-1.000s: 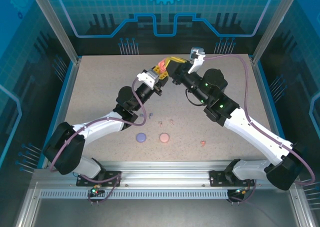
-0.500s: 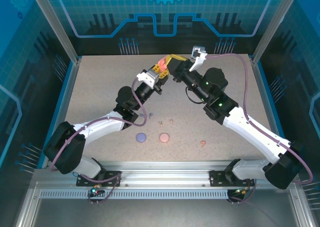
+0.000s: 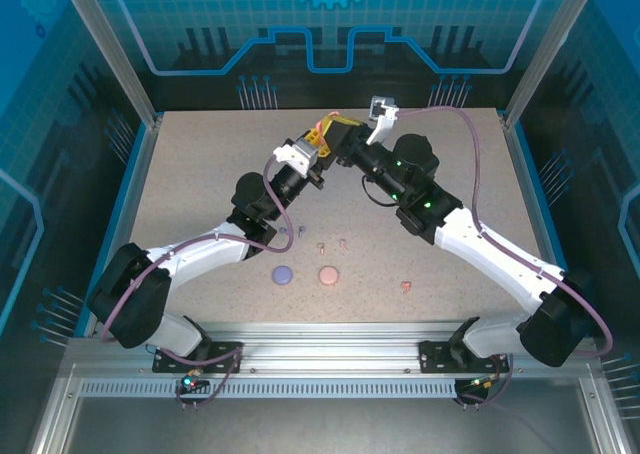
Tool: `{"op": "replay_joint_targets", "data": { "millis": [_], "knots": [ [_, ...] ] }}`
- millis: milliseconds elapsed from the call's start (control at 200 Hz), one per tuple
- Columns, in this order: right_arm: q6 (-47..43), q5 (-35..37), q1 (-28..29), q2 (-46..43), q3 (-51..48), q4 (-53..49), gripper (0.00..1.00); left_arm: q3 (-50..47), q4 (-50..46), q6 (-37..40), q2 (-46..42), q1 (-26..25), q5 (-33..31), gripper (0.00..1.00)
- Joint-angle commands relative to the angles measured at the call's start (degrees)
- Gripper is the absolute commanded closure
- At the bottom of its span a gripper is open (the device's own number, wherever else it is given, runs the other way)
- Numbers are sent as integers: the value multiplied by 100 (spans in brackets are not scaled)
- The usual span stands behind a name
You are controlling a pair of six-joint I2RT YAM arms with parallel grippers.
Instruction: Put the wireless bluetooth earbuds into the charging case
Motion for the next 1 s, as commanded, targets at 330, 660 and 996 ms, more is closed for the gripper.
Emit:
{"op": "replay_joint_targets", "data": {
  "millis": [330, 660, 996],
  "knots": [
    [176, 11, -103, -9, -220, 257, 79, 245, 160, -130, -198, -31, -57, 100],
    [245, 32, -147, -29, -365, 287, 79, 260, 139, -157, -207, -31, -90, 100],
    [176, -120, -143, -58, -485, 390, 80, 336, 111, -213, -178, -15, -136, 100]
  ]
}}
